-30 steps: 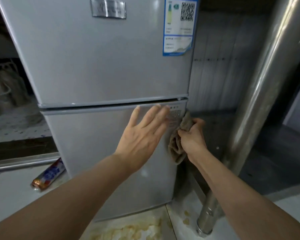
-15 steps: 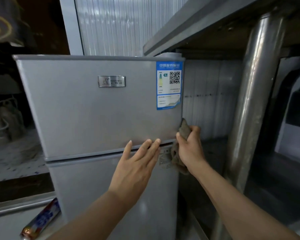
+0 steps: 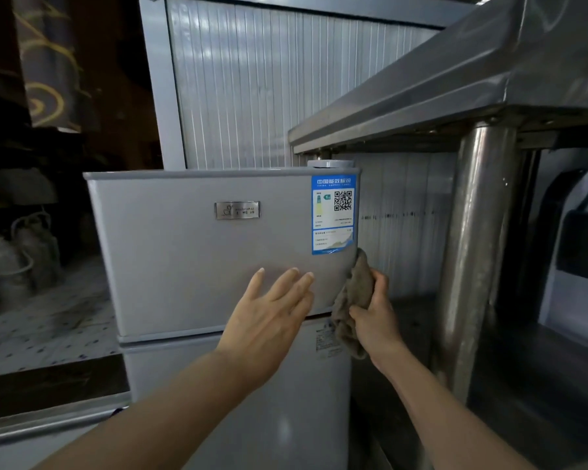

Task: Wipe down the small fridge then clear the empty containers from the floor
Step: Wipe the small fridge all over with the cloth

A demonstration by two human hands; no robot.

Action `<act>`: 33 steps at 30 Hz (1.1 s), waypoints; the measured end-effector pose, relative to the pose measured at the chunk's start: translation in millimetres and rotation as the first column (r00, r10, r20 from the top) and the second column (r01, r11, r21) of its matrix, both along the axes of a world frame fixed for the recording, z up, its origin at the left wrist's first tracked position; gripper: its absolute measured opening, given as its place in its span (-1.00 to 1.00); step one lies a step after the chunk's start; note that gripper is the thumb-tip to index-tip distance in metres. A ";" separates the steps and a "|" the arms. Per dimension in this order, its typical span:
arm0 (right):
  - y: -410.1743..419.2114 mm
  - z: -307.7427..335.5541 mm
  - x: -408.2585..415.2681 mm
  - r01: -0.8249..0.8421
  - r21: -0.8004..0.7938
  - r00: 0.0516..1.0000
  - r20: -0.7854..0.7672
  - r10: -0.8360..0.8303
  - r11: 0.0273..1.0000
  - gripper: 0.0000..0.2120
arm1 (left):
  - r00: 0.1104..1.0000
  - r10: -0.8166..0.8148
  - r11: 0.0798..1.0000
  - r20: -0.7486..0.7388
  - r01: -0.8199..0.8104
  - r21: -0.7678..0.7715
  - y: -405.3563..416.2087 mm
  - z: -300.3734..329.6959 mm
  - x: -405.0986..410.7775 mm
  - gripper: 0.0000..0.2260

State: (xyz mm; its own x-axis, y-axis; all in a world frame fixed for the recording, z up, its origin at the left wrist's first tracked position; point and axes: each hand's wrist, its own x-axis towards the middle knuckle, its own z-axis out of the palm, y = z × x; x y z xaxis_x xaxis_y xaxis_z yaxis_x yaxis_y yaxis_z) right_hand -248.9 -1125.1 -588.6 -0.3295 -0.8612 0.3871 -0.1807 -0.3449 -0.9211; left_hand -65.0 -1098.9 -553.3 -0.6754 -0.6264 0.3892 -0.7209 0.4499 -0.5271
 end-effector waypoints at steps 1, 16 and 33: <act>-0.5 -4.6 0.7 0.004 -0.006 0.999 0.038 -0.003 1.000 -0.43 | 1.000 0.004 1.000 0.009 -0.004 0.001 -0.8 2.7 0.1 -0.42; -24.4 50.6 3.6 0.087 -0.141 0.996 0.041 -0.082 0.986 -0.65 | 0.985 0.035 0.999 0.171 -0.039 0.016 -2.6 25.1 5.2 -0.36; -18.3 161.8 15.5 0.163 -0.104 0.986 0.002 -0.164 0.981 -0.73 | 0.964 0.143 0.969 -0.223 -0.182 -0.167 -12.5 123.1 18.9 -0.25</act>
State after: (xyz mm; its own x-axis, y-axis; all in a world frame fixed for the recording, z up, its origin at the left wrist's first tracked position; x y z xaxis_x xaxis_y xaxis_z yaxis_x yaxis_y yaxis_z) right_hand -233.4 -1143.4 -426.8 -0.4598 -0.7511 0.4738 -0.2482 -0.4036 -0.8806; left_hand -46.1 -1111.4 -430.2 -0.4625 -0.6251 0.6288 -0.8784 0.2267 -0.4207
